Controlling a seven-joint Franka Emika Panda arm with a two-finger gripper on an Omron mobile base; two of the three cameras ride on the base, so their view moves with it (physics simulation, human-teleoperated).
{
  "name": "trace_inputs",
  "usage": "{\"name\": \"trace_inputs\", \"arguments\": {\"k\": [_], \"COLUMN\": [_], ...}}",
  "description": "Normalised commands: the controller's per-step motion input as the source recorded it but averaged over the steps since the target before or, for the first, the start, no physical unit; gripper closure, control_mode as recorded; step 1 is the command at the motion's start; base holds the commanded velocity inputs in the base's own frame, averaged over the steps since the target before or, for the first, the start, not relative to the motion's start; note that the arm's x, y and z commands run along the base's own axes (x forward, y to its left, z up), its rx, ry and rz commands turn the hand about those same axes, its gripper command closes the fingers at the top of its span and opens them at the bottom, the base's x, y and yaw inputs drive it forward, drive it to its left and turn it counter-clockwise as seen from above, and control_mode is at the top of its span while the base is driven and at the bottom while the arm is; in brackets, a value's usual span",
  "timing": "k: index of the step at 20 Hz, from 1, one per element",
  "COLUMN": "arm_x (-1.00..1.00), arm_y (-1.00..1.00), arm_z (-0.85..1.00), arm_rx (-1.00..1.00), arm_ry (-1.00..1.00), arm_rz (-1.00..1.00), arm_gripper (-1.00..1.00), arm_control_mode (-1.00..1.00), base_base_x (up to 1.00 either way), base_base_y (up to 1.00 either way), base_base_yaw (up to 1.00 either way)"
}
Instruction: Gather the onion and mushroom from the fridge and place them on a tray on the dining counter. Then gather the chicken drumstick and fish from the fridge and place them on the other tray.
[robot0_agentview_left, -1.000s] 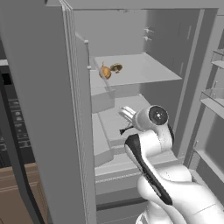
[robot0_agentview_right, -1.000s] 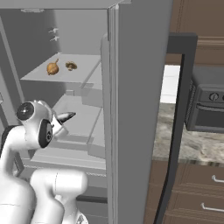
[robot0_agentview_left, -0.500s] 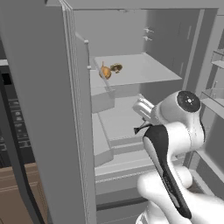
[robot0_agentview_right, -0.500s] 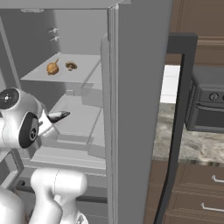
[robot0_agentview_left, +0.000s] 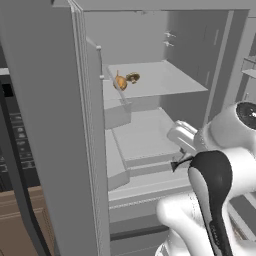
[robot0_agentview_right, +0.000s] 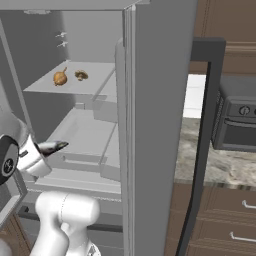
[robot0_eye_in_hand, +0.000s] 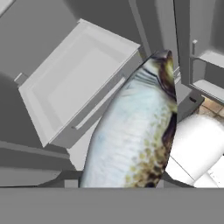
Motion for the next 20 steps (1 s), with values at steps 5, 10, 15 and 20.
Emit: {"name": "trace_inputs", "arguments": {"k": [5,10,15,20], "arm_x": [-0.54,0.00,-0.36,-0.17], "arm_y": [-0.28,0.00,0.00,0.00], "arm_z": [0.32,0.00,-0.06,-0.04], "arm_rx": [0.00,0.00,0.00,0.00], "arm_ry": [-0.01,0.00,-0.05,-0.02], "arm_rz": [0.07,0.00,-0.01,-0.01], "arm_gripper": [1.00,1.00,1.00,1.00], "arm_control_mode": [-1.00,-1.00,-1.00,1.00], "base_base_x": [0.00,0.00,0.00,-0.80], "base_base_y": [0.00,0.00,0.00,0.00], "base_base_yaw": [0.00,0.00,0.00,-0.04]}}
